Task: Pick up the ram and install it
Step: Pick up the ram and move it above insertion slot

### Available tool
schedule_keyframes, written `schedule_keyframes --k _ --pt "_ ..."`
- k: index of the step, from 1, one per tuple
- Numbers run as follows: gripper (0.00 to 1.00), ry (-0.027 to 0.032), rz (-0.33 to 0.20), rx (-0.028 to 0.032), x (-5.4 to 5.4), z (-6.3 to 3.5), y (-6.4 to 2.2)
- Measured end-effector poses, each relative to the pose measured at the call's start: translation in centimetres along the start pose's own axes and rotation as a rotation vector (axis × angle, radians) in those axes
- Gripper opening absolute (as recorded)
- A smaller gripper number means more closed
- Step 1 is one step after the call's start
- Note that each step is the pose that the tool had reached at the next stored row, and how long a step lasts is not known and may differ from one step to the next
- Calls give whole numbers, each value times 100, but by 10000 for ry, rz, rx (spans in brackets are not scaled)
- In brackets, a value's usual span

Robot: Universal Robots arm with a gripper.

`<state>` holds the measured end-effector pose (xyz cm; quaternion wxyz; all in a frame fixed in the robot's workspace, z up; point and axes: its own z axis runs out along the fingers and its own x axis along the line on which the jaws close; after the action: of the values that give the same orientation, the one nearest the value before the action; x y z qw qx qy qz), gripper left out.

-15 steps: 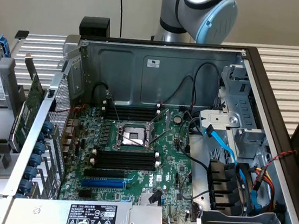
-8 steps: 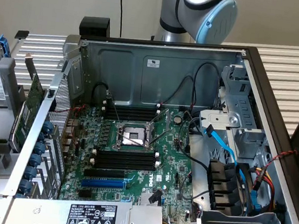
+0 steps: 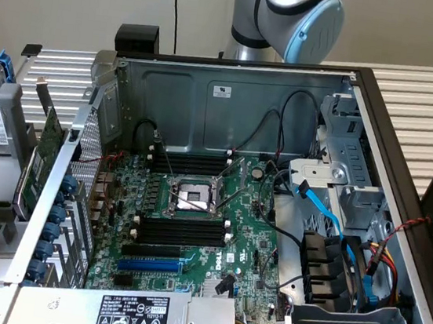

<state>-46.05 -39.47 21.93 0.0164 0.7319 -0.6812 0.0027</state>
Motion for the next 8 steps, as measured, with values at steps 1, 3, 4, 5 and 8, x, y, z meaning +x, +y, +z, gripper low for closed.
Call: schedule_keyframes --k 1,3,4,5,8 --pt "42 -3 1 1 -1 19 0" --pt "42 -7 0 1 -1 55 -1" --pt "42 -12 -1 1 -1 74 -2" --pt "42 -18 -1 1 -2 92 -1" --pt "42 -34 -2 2 -4 137 13"
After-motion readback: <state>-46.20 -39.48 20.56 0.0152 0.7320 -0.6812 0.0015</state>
